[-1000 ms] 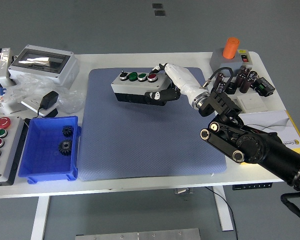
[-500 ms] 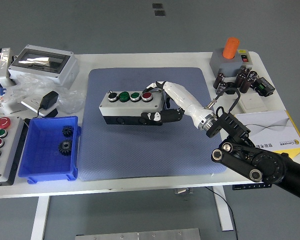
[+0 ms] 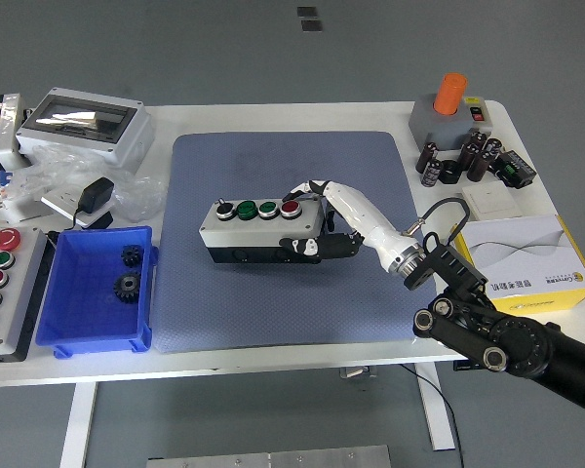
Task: Pick up the button,place it on the desk,press the button,press the button
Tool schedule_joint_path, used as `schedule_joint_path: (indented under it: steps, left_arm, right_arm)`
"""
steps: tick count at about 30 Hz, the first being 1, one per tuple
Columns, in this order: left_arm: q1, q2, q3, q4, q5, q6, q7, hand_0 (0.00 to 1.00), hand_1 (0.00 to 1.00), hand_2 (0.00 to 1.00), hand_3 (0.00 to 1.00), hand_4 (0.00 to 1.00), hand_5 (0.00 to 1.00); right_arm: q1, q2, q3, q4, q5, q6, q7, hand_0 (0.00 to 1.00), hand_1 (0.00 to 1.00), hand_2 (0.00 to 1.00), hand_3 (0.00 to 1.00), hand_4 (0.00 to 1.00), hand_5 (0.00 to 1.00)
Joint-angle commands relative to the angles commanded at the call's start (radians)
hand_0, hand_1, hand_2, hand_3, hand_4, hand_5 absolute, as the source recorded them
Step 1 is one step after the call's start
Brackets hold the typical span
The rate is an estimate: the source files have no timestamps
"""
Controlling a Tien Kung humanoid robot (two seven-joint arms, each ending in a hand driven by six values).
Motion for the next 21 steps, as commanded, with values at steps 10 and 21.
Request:
schedule_joint_path:
  steps: [10,21]
  left_arm:
    - [-0.002,0.001,0.0,0.0,0.004,-0.002,0.001,0.731,0.733,0.636,0.7,0.643,0.189]
    - [0.001,0.001,0.002,0.0,0.002,-0.003,0.002,0.73,0.733,0.636,0.7,0.643,0.189]
  right_arm:
    - [0.021,0.011,-0.025,-0.058,-0.041,0.009,-0.01,0.392,0.519,0.408,0.427,0.445,0.002]
    - [0.032,0.0,-0.028,-0.065,-0.1,0.06,-0.051,0.613,0.667,0.63,0.528,0.451,0.002]
